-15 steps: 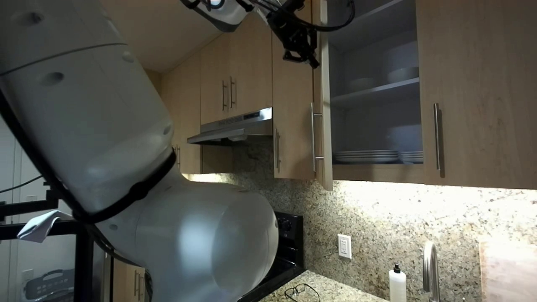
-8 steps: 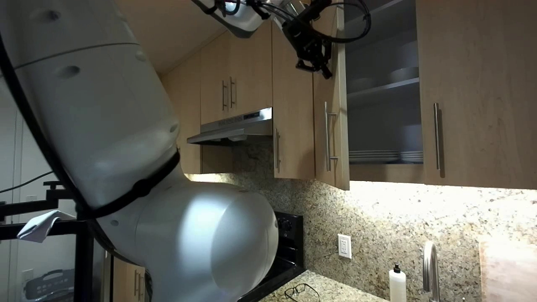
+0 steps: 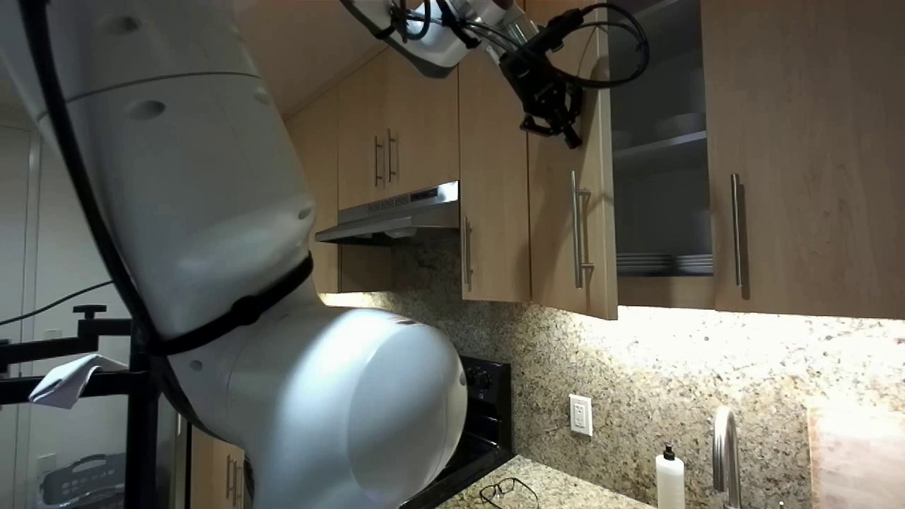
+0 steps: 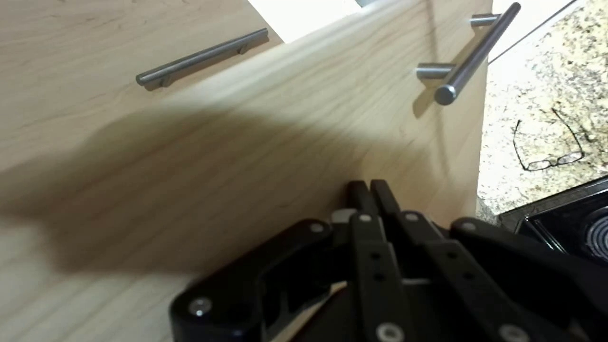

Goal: Close the overhead cabinet door

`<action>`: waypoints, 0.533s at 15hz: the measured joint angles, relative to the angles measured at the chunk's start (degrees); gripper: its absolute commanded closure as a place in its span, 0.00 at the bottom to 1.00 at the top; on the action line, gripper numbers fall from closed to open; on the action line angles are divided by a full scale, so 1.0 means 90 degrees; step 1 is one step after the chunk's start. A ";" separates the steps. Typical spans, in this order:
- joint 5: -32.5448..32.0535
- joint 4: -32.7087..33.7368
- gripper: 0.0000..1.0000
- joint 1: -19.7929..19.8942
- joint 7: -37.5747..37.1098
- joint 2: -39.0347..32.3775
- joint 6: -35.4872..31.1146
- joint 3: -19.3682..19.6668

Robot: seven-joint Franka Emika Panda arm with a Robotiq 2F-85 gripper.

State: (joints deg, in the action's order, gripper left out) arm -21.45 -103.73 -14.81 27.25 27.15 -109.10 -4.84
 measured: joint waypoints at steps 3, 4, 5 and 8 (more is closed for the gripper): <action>0.0000 0.0257 0.94 0.0110 0.0000 -0.0288 0.0099 0.0012; 0.0000 0.0353 0.94 0.0147 0.0000 -0.0385 0.0124 0.0012; 0.0000 0.0449 0.93 0.0189 0.0000 -0.0481 0.0143 0.0010; -0.0003 0.0752 0.94 0.0321 0.0000 -0.0784 0.0213 -0.0008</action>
State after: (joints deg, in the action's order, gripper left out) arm -21.48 -96.96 -11.92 27.25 20.09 -107.18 -4.91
